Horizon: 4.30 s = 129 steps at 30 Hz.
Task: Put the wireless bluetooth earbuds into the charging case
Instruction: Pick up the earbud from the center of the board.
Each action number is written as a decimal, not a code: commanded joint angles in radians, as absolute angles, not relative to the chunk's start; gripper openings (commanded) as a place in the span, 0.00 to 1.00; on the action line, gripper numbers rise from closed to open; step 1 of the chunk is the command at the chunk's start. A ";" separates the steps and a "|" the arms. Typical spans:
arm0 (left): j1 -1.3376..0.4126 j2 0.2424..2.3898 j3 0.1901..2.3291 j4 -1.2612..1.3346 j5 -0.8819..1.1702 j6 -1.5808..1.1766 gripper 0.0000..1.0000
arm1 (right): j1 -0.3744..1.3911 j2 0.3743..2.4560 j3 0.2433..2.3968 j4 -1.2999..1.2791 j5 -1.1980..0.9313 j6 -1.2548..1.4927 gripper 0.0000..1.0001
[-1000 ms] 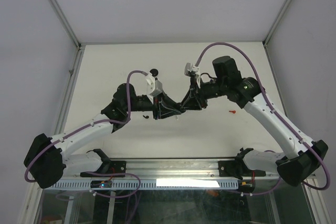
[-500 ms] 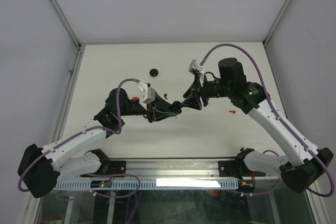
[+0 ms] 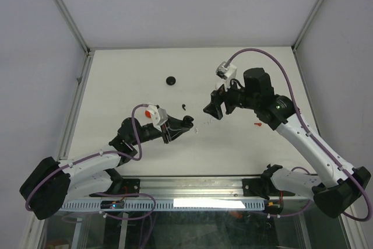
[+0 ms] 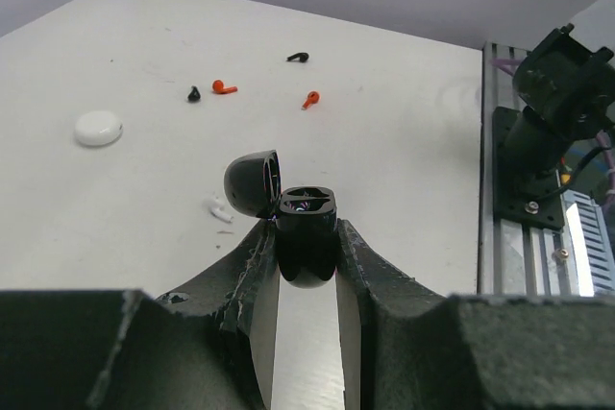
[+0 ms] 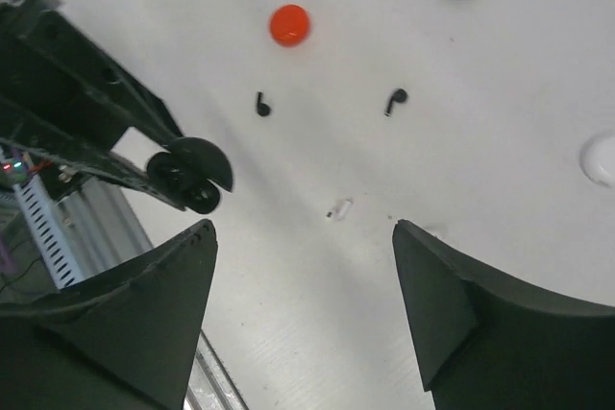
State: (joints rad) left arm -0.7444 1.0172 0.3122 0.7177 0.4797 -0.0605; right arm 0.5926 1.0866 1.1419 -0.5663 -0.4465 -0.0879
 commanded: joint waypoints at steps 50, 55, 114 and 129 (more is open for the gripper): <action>-0.742 1.103 0.179 1.037 0.160 0.077 0.00 | 0.051 1.939 1.315 -0.381 -0.322 0.070 0.74; -0.741 1.107 0.185 1.030 0.164 0.077 0.00 | 0.051 1.919 1.291 -0.420 -0.313 0.081 0.71; -0.742 1.111 0.190 1.022 0.238 0.093 0.00 | 0.164 2.050 1.476 -0.676 0.097 0.075 0.33; -0.742 1.103 0.155 1.120 0.314 0.094 0.00 | 0.215 1.963 1.438 -0.683 0.094 0.074 0.14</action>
